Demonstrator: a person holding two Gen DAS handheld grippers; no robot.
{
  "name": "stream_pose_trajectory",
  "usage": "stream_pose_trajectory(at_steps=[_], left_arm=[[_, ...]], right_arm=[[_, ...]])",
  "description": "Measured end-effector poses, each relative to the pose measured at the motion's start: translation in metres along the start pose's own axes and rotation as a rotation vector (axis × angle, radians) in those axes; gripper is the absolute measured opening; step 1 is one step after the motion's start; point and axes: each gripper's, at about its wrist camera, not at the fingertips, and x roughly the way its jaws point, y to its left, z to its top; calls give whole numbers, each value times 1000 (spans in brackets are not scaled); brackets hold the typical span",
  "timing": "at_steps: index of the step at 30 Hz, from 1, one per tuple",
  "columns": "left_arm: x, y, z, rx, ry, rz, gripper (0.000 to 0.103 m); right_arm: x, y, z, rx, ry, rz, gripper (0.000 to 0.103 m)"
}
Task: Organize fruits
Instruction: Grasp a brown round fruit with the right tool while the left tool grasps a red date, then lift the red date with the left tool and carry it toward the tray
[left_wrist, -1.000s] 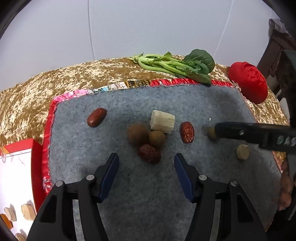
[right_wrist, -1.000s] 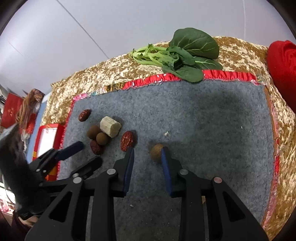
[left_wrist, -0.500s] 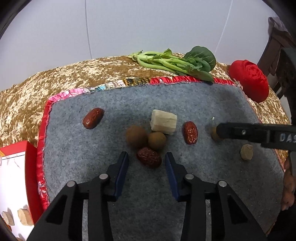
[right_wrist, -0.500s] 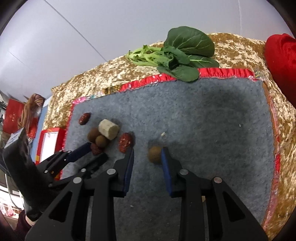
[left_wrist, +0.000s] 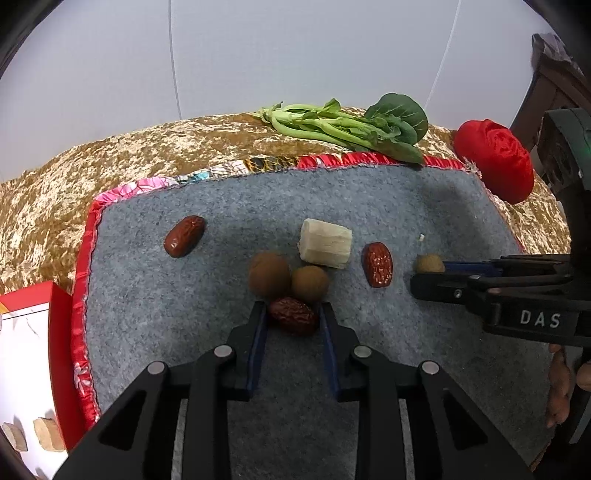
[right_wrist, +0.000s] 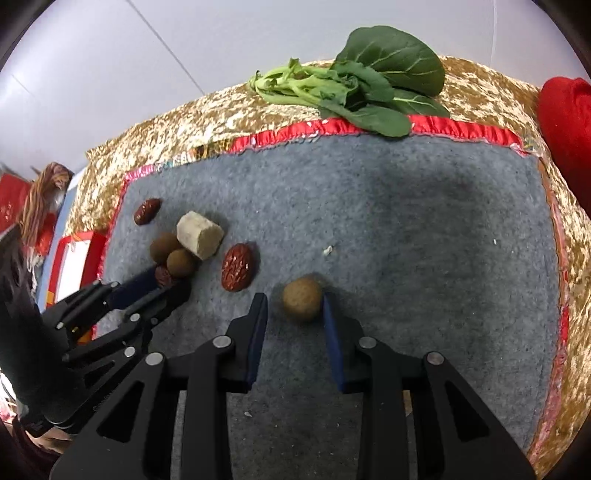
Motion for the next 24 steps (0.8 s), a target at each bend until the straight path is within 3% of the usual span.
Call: stream_pose_trajectory(at_steps=[9,16,21,24], left_arm=[[-10,-3,-7,19,12,-32,27],[-41,7,-15,13,-25,-36,27],[-60,23,-22,-4,-53,-9,27],[-60,31,-27,-20,-38,-1,27]], right_arm=[[-1,7,-3,-32,14,8,28],[-18,29,-8,-86,-36,63,27],[-16,40,-10,-102,-35,34,27],[-28,34,-8,-102,-83,10,27]])
